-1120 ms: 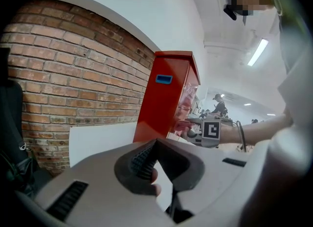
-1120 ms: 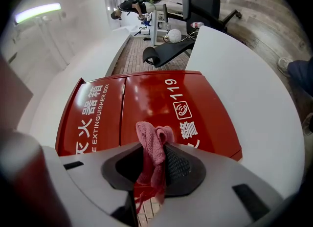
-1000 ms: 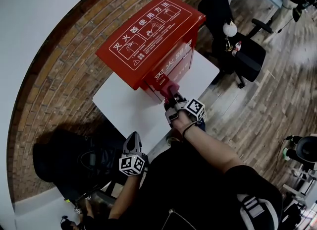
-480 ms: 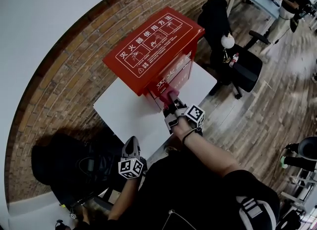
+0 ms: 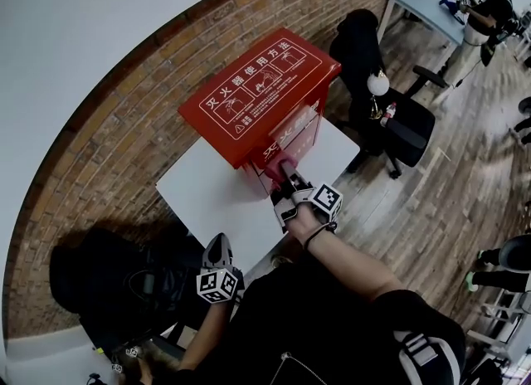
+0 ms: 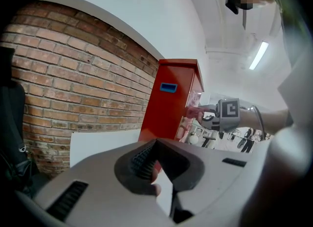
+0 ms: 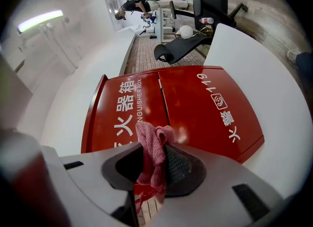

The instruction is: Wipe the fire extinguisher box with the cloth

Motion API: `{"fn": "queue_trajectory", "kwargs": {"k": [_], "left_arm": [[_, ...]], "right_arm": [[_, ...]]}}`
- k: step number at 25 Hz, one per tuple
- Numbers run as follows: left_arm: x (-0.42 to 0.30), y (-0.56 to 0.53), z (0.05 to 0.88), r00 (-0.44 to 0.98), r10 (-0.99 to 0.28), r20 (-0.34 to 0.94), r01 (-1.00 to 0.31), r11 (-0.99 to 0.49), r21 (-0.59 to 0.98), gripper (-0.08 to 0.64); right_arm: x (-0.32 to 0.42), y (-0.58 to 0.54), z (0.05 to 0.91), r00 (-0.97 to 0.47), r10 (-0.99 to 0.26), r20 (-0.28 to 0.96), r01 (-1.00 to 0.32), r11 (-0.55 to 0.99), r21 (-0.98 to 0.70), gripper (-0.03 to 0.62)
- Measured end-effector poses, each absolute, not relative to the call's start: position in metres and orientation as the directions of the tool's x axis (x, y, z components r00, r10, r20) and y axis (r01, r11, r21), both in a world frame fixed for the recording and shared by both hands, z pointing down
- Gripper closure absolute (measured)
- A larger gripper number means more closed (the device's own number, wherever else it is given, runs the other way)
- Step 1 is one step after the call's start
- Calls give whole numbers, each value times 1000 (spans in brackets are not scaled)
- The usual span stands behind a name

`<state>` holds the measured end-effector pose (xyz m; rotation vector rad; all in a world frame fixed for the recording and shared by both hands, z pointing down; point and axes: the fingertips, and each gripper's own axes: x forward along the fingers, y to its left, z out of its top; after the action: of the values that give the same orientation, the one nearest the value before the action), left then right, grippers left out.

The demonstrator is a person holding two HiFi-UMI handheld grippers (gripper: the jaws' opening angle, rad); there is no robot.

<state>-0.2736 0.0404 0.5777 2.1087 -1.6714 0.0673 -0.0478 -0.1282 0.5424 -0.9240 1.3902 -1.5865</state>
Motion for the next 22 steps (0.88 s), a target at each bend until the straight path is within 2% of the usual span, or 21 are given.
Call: {"fn": "queue_trajectory", "kwargs": {"k": [11, 22], "left_arm": [[-277, 37, 578, 262, -916, 303, -935, -164, 313, 538], [-274, 37, 578, 262, -917, 300, -934, -163, 316, 538]], "right_arm": [[-48, -128, 508, -385, -923, -19, 149, -41, -988, 482], [-48, -127, 442, -387, -914, -126, 197, 51, -979, 482]]}}
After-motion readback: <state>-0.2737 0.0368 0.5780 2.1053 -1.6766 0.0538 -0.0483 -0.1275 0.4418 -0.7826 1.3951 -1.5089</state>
